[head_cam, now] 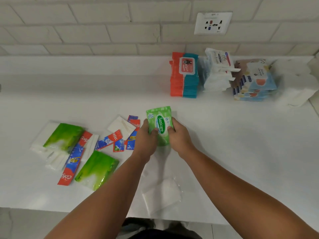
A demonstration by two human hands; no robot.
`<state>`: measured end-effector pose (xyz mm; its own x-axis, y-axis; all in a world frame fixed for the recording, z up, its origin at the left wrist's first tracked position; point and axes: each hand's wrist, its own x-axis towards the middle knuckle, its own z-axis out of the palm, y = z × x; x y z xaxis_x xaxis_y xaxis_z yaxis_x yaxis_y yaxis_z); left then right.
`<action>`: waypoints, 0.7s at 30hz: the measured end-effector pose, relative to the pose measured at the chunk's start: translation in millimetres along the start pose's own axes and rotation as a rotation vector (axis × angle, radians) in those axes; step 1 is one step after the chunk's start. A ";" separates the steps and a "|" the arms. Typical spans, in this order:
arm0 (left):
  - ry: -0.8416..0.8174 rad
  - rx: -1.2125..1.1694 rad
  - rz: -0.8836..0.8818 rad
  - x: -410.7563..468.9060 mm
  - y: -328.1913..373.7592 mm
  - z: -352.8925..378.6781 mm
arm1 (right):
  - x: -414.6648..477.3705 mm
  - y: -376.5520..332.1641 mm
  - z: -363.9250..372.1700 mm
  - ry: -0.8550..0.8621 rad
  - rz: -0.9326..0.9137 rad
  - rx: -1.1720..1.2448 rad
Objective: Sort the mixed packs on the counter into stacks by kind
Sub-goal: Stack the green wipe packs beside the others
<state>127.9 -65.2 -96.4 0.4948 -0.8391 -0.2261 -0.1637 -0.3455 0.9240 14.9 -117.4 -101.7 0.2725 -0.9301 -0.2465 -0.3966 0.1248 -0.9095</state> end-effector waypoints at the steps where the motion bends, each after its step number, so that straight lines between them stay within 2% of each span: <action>1: 0.004 0.002 0.000 5.8 0.3 -3.7 | 6.2 -3.3 4.0 -0.008 0.001 0.012; 14: -0.122 0.152 0.035 125.6 19.6 -40.4 | 96.7 -41.6 48.4 0.116 0.040 0.151; 21: -0.167 0.069 0.056 173.7 19.2 -48.9 | 134.1 -53.0 67.4 0.175 0.002 0.170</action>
<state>252.4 -197.0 -102.9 0.3356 -0.9139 -0.2283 -0.2482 -0.3196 0.9145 131.6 -225.5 -109.0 0.1093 -0.9736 -0.2003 -0.2399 0.1697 -0.9559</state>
